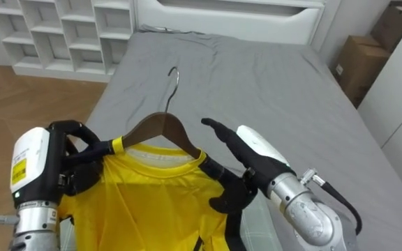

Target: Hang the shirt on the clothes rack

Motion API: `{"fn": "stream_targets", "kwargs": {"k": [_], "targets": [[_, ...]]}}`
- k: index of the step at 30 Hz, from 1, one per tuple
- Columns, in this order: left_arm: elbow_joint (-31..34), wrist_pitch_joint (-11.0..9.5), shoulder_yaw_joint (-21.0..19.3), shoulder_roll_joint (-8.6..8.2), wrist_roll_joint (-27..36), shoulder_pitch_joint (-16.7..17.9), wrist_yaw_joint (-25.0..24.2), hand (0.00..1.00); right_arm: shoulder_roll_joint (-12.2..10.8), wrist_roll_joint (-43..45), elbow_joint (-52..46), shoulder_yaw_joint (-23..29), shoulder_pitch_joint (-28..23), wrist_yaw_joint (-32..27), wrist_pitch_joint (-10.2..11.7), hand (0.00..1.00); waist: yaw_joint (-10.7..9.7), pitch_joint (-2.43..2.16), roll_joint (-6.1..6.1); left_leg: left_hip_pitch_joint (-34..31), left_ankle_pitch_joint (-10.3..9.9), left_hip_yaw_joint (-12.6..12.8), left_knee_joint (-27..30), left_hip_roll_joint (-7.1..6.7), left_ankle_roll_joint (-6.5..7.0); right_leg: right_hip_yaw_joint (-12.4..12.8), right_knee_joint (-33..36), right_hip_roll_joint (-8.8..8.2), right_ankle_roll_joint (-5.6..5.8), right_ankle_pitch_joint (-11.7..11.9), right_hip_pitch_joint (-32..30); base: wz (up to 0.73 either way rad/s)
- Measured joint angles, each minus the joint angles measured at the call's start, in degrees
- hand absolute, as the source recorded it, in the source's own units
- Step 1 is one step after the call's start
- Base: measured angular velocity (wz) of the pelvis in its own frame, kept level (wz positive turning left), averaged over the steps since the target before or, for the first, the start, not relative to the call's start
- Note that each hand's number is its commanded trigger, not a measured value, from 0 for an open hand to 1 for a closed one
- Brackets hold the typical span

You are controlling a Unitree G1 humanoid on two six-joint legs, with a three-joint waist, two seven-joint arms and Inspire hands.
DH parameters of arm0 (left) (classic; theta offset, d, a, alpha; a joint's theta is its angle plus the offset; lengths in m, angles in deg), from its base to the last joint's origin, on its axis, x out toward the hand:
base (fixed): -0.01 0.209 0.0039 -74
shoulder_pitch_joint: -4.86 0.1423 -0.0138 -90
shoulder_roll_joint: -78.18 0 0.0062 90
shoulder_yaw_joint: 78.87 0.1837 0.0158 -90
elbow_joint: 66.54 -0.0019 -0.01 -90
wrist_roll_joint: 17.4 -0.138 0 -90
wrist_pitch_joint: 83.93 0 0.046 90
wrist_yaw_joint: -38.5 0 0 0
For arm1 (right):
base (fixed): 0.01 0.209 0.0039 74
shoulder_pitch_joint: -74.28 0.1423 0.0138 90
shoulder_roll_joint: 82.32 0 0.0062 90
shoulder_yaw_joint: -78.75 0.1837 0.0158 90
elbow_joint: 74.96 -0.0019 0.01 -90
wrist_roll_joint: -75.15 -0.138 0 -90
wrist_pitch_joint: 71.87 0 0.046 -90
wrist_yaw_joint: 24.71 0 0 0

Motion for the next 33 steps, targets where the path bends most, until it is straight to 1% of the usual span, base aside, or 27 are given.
{"fn": "stream_targets", "kwargs": {"k": [3, 10, 13, 16, 18, 20, 24, 33], "targets": [[0.0, 0.01, 0.03, 0.0, -0.6, 0.0, -1.02, 1.0, -0.06, -0.02, 0.01, -0.21, 0.0, 0.12, 0.0, 0.0, 0.11, -0.04, -0.06, 0.03, 0.0, -0.05, 0.06, -0.02, 0.0, 0.12, 0.03, 0.0, 0.04, -0.04, 0.01, 0.0], [-0.01, 0.13, 0.8, -0.05, -0.09, 0.01, -1.06, 1.0, -0.35, -0.02, 1.28, -0.63, 0.0, 0.03, -0.01, 0.0, 0.1, -0.12, 0.03, 0.03, 0.0, -0.08, 0.17, -0.03, 0.0, 0.08, 0.08, -0.03, 0.04, -0.03, 0.06, 0.0], [0.0, 0.25, 1.13, -0.33, 0.12, 0.01, -1.57, 1.0, -1.31, 0.67, 2.86, -0.65, 0.0, 0.04, -1.02, 0.0, 0.06, -0.24, 0.23, -0.06, 0.0, -0.14, 0.2, -0.02, 0.01, 0.06, 0.1, 0.0, 0.04, -0.03, 0.01, 0.0], [0.0, 0.67, 1.12, -0.64, 0.13, 0.01, -1.9, 1.0, -1.4, 0.68, 3.88, -0.62, 0.0, 0.05, -1.1, 0.0, 0.08, -0.49, 0.63, -0.15, 0.0, -0.19, 0.21, 0.0, 0.01, 0.01, 0.1, 0.01, 0.04, -0.04, -0.07, 0.0], [0.0, 0.92, 1.11, -0.62, 0.13, 0.01, -2.15, 1.0, -1.46, 0.62, 4.17, -0.63, 0.0, 0.05, -1.12, 0.0, 0.13, -0.76, 1.09, -0.12, 0.0, -0.2, 0.24, 0.0, 0.01, -0.04, 0.1, -0.01, 0.04, -0.04, -0.07, 0.0], [0.0, 0.91, 1.11, -0.61, 0.12, 0.01, -2.16, 1.0, -1.45, 0.62, 4.24, -0.63, 0.0, 0.04, -1.12, 0.0, 0.12, -0.87, 1.22, 0.03, 0.0, -0.22, 0.29, -0.01, 0.01, -0.14, 0.1, -0.04, 0.04, -0.04, -0.07, 0.0], [0.0, 0.91, 1.1, -0.57, 0.06, 0.01, -2.97, 1.0, -1.45, 0.67, 6.29, -0.63, 0.0, -0.02, -1.09, 0.0, 0.18, -0.9, 1.17, 0.09, 0.0, -0.27, 0.34, -0.03, 0.01, -0.16, 0.18, -0.09, 0.04, -0.03, -0.05, 0.0], [0.05, 0.89, 1.07, -0.63, -0.2, 0.01, -3.02, 1.0, -1.7, 0.58, 9.22, -0.64, 0.0, -0.15, -1.04, 0.0, 0.11, -0.9, 1.16, 0.05, 0.0, -0.32, 0.31, -0.04, 0.02, -0.23, 0.09, -0.08, 0.04, -0.04, 0.03, 0.0]]}}
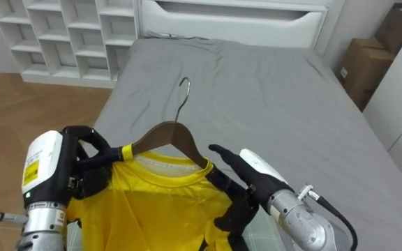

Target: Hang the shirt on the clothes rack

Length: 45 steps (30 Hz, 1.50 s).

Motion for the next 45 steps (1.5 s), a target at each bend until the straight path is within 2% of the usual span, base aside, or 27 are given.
{"fn": "stream_targets", "kwargs": {"k": [8, 16, 20, 30, 39, 45], "targets": [[0.0, 0.0, 0.01, -0.47, 0.18, 0.0, 0.28, 1.0, -1.91, 0.09, 6.34, -0.26, 0.0, -2.0, 0.0, 0.0, -0.03, 0.18, -0.39, 0.45, 0.0, 0.09, -0.14, -0.04, 0.0, -0.45, -0.28, -0.14, 0.04, -0.02, 0.84, 0.01], [0.0, 0.0, 0.01, -0.82, 0.25, 0.0, 0.27, 1.0, -3.02, -0.19, 6.37, -0.28, 0.0, -3.08, 0.01, 0.0, 0.13, 0.34, -0.74, 0.38, 0.0, -0.22, -0.16, 0.05, 0.0, -0.77, -0.73, -0.04, 0.04, -0.02, 1.16, 0.01], [0.0, 0.02, 0.12, -1.67, -1.04, -0.01, 0.25, 1.0, -3.62, 0.01, 6.25, -0.73, 0.02, -4.52, 0.01, 0.0, 0.28, 0.54, -1.02, 0.07, 0.0, -0.31, -0.21, 0.0, 0.0, -0.9, -0.88, -0.07, 0.06, -0.03, 0.98, 0.02], [-0.01, 1.06, 1.19, -1.64, -1.05, -0.1, -0.9, 1.0, -4.22, 0.0, 6.2, -1.99, 1.06, -4.93, 0.01, 0.0, 0.3, 0.75, -0.73, -0.27, 0.0, -0.37, -0.21, 0.0, 0.0, -1.06, -0.96, -0.09, 0.08, -0.04, 0.83, 0.0], [0.0, 3.02, 3.17, -1.59, -1.75, -0.09, -1.39, 1.0, -4.63, -0.13, 6.22, -3.19, 1.54, -5.27, 0.0, 0.0, 0.4, 0.76, -0.71, -0.24, 0.0, -0.43, -0.18, 0.0, 0.0, -1.13, -0.79, -0.08, 0.08, -0.04, 0.83, 0.0], [0.0, 3.41, 3.57, -1.68, -2.76, -0.09, -1.47, 1.0, -4.65, -0.13, 6.67, -3.25, 1.54, -5.3, 0.0, 0.0, 0.43, 0.76, -0.7, -0.24, 0.0, -0.42, -0.18, 0.03, 0.0, -1.15, -0.79, -0.06, 0.08, -0.04, 0.83, 0.0]]}}
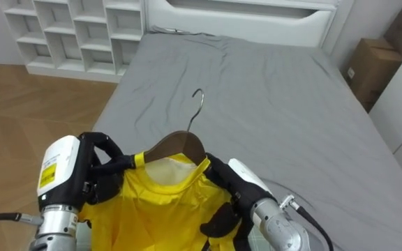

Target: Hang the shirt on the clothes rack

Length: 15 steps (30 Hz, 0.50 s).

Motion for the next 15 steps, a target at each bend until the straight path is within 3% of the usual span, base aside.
{"fn": "stream_targets", "kwargs": {"k": [4, 5, 6, 7, 8, 15], "targets": [[0.0, 0.16, 0.13, -0.02, -0.48, 0.0, -0.03, 1.0, -0.01, 0.0, 0.45, -0.12, 0.11, 0.0, 0.0, 0.0, 0.0, 0.0, 0.0, -0.03, 0.0, 0.01, 0.0, 0.0, 0.0, -0.04, -0.01, 0.0, 0.0, 0.0, 0.0, 0.0], [0.0, 0.25, 0.27, -0.01, -0.44, -0.01, -0.03, 1.0, -0.05, -0.02, 0.95, -0.23, 0.48, -0.04, 0.0, 0.22, -0.01, -0.01, 0.01, -0.17, 0.0, -0.02, 0.05, 0.0, 0.0, -0.11, -0.07, 0.04, 0.0, 0.0, 0.0, 0.05], [0.0, 0.34, 0.35, -0.07, -0.23, -0.03, -0.08, 1.0, -0.08, 0.02, 1.72, -0.4, 0.97, -0.16, -0.02, 0.55, -0.11, -0.01, 0.01, -0.38, 0.0, -0.2, 0.12, -0.03, 0.0, -0.27, -0.11, 0.09, 0.0, 0.0, -0.08, 0.07], [0.01, 0.35, 0.46, -0.1, -0.23, -0.06, -0.1, 1.0, -0.08, 0.02, 1.77, -0.4, 0.99, -0.25, -0.02, 0.67, -0.2, -0.01, 0.01, -0.49, 0.0, -0.32, 0.12, -0.04, 0.0, -0.4, -0.13, 0.1, 0.0, 0.0, -0.13, 0.08], [0.01, 0.36, 0.53, -0.13, -0.23, -0.06, -0.28, 1.0, -0.08, 0.11, 1.86, -0.43, 0.99, -0.3, -0.03, 1.0, -0.1, -0.02, 0.0, -0.56, 0.0, -0.54, 0.11, -0.05, 0.0, -0.52, -0.13, 0.12, 0.0, 0.0, -0.16, 0.06], [0.04, 0.39, 0.98, -0.07, -1.38, -0.16, -1.12, 1.0, -0.64, 0.04, 5.99, -0.38, 3.46, -1.44, -0.06, 1.0, -0.06, -0.04, -0.02, -0.85, 0.0, -1.01, 0.2, -0.04, 0.0, -1.06, -0.22, 0.08, 0.0, 0.0, -0.15, 0.04]]}}
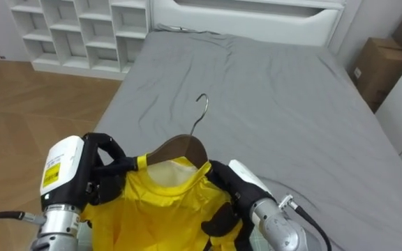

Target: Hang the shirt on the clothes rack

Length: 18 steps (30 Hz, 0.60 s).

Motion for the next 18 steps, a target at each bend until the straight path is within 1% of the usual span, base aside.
{"fn": "stream_targets", "kwargs": {"k": [11, 15, 18], "targets": [[0.0, -0.08, 0.3, -0.21, 0.08, -0.05, -0.01, 1.0, 0.03, 0.14, 0.02, -0.01, 0.17, -1.45, -0.03, 1.0, 0.55, -0.13, -0.18, 0.02, 0.0, -0.27, 0.21, -0.02, 0.0, -0.36, 0.03, -0.1, 0.0, 0.0, 0.14, 0.0], [0.0, -0.11, 1.31, -0.4, 0.07, -0.13, -0.22, 1.0, -0.08, 0.41, 2.2, -0.7, 0.66, -2.55, -0.01, 1.0, 0.83, -0.22, -0.32, -0.09, 0.0, -0.51, 0.63, -0.12, 0.0, -0.48, 0.15, -0.17, 0.0, 0.0, 0.24, 0.0], [-0.01, -0.15, 1.27, -0.52, 0.42, -0.12, -0.89, 1.0, -0.08, 0.42, 2.24, -0.95, 0.66, -2.75, -0.01, 1.0, 0.9, -0.21, -0.34, -0.13, 0.0, -0.52, 0.66, -0.15, 0.0, -0.46, 0.15, -0.18, 0.0, 0.0, 0.23, 0.0]]}}
